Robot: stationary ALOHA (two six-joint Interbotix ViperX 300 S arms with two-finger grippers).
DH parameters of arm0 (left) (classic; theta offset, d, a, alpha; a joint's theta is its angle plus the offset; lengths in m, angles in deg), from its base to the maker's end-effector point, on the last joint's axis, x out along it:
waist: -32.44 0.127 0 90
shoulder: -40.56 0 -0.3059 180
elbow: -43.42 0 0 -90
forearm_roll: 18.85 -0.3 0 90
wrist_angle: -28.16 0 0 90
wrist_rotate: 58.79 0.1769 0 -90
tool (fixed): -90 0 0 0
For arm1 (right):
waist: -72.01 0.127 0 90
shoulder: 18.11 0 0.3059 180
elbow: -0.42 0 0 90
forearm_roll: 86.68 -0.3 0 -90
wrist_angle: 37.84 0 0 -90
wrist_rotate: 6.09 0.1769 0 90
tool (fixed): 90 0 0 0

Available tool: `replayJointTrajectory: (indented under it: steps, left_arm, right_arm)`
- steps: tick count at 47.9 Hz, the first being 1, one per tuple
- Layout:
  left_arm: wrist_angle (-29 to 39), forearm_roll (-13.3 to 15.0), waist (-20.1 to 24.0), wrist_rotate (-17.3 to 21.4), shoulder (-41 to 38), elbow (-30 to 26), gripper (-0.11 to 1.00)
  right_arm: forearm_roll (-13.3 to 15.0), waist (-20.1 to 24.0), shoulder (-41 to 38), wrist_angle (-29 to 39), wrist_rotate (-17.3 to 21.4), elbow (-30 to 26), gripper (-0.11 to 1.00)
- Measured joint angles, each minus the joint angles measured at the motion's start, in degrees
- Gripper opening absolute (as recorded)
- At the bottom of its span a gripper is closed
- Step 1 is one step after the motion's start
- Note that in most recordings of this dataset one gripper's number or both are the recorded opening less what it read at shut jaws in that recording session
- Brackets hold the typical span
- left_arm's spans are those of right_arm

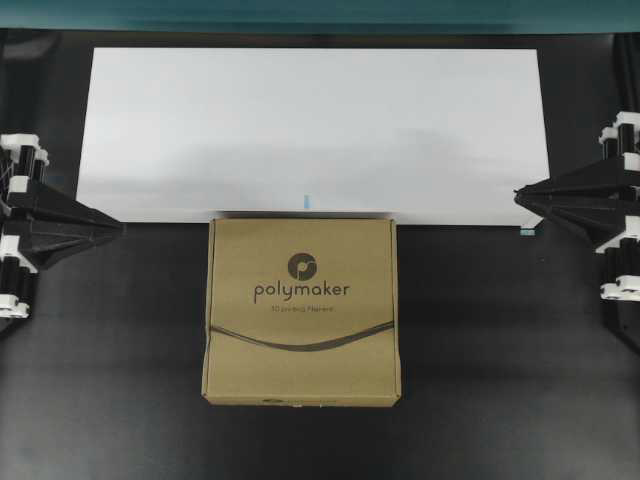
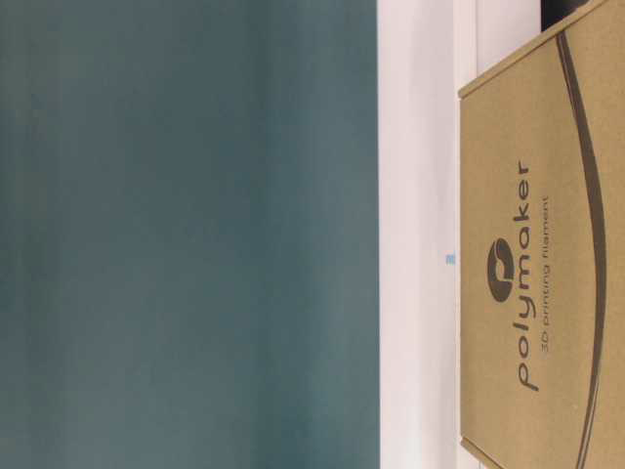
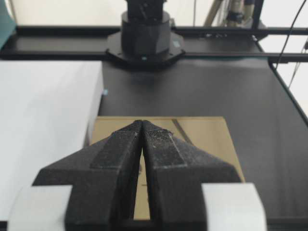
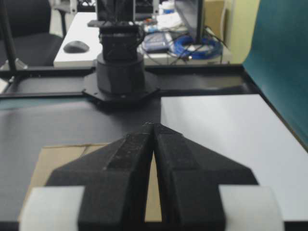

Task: Place the cardboard box on the stand after clamping it between your arms.
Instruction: 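Move both grippers inward to either side of the polymaker box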

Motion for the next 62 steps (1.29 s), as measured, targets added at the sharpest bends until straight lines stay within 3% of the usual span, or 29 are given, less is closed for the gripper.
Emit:
replayJointTrajectory:
  steps: [4,8,18,28,38,52,57,62]
  left_arm:
    - [4.7,-1.5,-0.4,-0.6,-0.1,-1.3,0.02]
    - [11.2,-2.1,-1.7,-0.7,0.0,-3.3,0.01]
    - [22.4,-2.3,-5.0,-2.5,0.0,-5.0,0.01]
    - [27.8,-2.3,-9.0,-7.3,-3.3,-5.7,0.01]
    - [30.8,-2.3,-12.4,-7.6,-11.6,-6.7,0.01]
    - [33.0,-2.4,-12.6,-9.0,-25.0,-10.9,0.01]
    - [35.6,-2.4,-12.6,-8.6,-28.1,-12.4,0.11]
    - [37.9,-2.4,-12.0,-8.1,-30.1,-13.6,0.36]
  right_arm:
    - [-0.3,0.3,-0.4,0.8,0.1,0.0,0.09]
    - [-1.1,0.7,-1.1,4.6,0.7,-0.1,0.0]
    - [-1.2,3.4,-2.2,15.6,4.1,-1.5,0.0]
    - [-1.2,7.3,-4.7,24.0,5.6,-2.5,0.0]
    - [-1.5,9.9,-12.7,29.4,5.8,-3.4,0.0]
    - [-1.4,9.9,-26.6,34.1,5.8,-7.7,0.01]
    - [-1.3,10.0,-31.0,35.1,5.8,-9.4,0.06]
    - [-1.3,10.0,-35.2,34.9,5.8,-10.7,0.19]
